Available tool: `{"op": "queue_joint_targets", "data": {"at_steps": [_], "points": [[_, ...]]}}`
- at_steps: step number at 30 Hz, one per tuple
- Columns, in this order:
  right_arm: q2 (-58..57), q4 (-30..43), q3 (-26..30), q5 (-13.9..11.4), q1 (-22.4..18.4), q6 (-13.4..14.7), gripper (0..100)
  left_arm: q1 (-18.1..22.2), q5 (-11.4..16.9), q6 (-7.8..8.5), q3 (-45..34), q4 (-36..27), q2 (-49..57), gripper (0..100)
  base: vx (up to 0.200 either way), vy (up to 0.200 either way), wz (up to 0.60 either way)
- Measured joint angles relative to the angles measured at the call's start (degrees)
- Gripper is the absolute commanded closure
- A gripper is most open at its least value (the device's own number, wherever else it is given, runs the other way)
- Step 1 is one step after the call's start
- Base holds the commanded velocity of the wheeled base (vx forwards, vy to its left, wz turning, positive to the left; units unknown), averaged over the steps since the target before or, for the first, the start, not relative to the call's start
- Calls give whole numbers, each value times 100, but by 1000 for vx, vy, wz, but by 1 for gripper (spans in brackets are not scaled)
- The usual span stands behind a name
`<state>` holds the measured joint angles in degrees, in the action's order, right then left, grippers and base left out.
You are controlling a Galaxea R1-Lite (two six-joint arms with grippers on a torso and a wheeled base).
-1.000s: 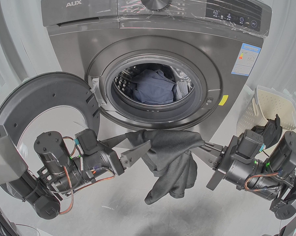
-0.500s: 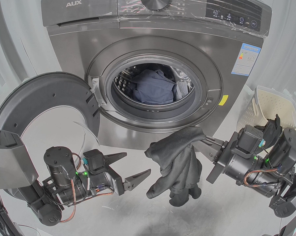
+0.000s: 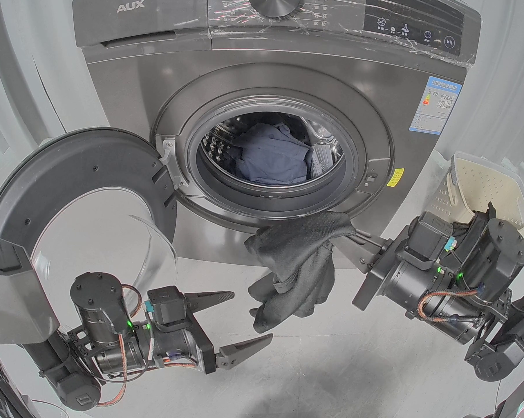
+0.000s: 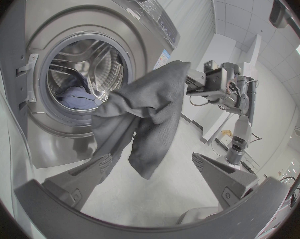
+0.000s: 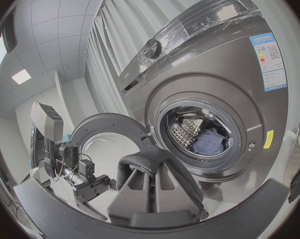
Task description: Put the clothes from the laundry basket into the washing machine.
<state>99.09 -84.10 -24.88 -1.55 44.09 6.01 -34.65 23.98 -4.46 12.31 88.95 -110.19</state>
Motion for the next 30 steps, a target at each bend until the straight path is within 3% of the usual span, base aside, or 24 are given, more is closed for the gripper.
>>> {"op": "queue_joint_targets", "data": {"at_steps": [14,24,30], "points": [[83,-15,-179,16,-29,39,100,-325,-39,52,350,-16,-130,0,0,0,0],[87,-17,-210,16,9,41,100,-335,-450,45,1106,-16,-623,0,0,0,0],[89,-17,-210,16,20,41,100,-333,-545,23,1293,-13,-750,0,0,0,0]]}}
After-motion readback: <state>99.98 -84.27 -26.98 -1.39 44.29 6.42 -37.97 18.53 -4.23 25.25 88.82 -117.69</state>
